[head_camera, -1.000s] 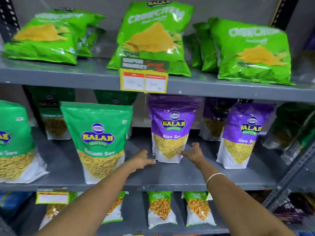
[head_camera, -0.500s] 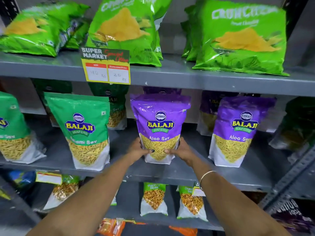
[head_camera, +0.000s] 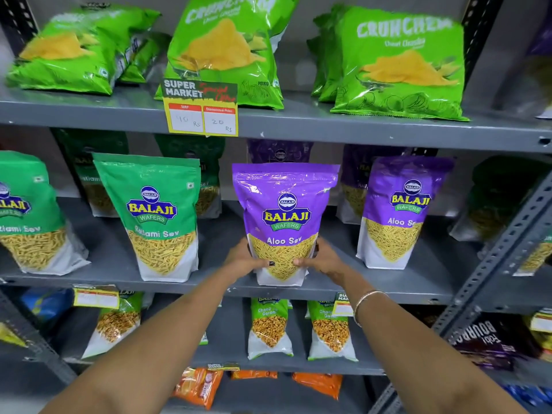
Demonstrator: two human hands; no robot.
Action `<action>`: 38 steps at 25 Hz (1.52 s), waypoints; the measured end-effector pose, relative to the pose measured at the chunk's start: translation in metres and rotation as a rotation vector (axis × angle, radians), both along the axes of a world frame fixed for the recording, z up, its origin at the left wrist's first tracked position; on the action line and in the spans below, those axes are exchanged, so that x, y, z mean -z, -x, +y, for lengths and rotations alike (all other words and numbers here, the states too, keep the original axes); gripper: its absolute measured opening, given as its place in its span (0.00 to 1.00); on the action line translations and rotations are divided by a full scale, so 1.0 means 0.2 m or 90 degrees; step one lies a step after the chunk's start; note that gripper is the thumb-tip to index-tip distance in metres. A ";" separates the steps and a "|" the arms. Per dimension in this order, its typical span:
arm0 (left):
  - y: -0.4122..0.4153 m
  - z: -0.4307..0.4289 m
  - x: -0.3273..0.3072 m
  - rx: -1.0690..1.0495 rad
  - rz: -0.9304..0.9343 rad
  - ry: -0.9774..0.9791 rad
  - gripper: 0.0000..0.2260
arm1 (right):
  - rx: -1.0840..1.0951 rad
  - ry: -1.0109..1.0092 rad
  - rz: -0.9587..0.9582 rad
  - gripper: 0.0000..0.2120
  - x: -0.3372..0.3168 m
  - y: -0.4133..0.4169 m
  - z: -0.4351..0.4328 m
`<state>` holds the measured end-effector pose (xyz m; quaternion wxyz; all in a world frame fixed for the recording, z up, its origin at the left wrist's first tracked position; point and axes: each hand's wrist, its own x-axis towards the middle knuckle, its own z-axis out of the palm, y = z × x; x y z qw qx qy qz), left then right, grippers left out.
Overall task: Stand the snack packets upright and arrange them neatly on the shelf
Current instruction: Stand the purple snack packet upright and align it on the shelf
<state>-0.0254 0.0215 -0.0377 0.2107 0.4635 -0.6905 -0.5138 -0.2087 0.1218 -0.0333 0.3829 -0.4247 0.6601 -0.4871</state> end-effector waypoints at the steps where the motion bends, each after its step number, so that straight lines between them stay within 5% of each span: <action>1: 0.00 0.02 -0.02 0.001 -0.010 0.012 0.33 | 0.001 -0.003 0.001 0.32 0.00 0.00 0.00; 4: -0.01 0.06 -0.07 0.018 -0.092 0.040 0.32 | 0.008 -0.013 0.002 0.29 0.00 0.00 0.01; 6: -0.02 0.07 -0.10 0.067 -0.274 0.055 0.27 | 0.037 -0.039 0.028 0.33 0.01 0.01 0.02; 8: -0.02 0.10 -0.14 0.152 -0.444 -0.026 0.16 | 0.074 -0.094 0.084 0.37 0.02 0.05 0.05; 11: 0.10 0.17 -0.17 0.344 -0.529 -0.182 0.15 | 0.198 -0.158 0.194 0.31 0.01 0.19 0.16; 14: 0.36 0.28 -0.16 0.437 -0.436 -0.199 0.11 | 0.317 -0.171 0.224 0.24 -0.04 0.40 0.32; 18: 0.79 0.35 -0.07 0.284 -0.193 -0.058 0.11 | 0.420 -0.105 0.212 0.30 -0.07 0.77 0.46; 20: 1.00 0.33 -0.02 0.183 -0.124 -0.018 0.25 | 0.391 -0.098 0.192 0.38 -0.06 0.97 0.47; 22: 1.17 0.37 0.00 0.132 -0.052 -0.034 0.37 | 0.313 -0.085 0.122 0.34 -0.02 1.13 0.45; 23: 1.23 0.38 0.02 0.107 -0.008 -0.070 0.38 | 0.261 -0.077 0.081 0.28 -0.02 1.18 0.44; 25: 1.33 0.42 0.04 0.050 0.078 -0.092 0.23 | 0.158 -0.072 0.002 0.24 0.00 1.23 0.43; 27: 1.37 0.44 0.08 -0.021 0.086 -0.047 0.17 | 0.112 -0.069 -0.020 0.27 0.02 1.25 0.44; 33: 1.30 0.55 0.07 -0.055 0.008 -0.016 0.20 | 0.114 -0.055 -0.025 0.27 0.06 1.22 0.55; 38: 1.24 0.67 0.01 -0.042 -0.044 0.012 0.18 | 0.095 -0.060 0.055 0.49 0.25 1.29 0.55</action>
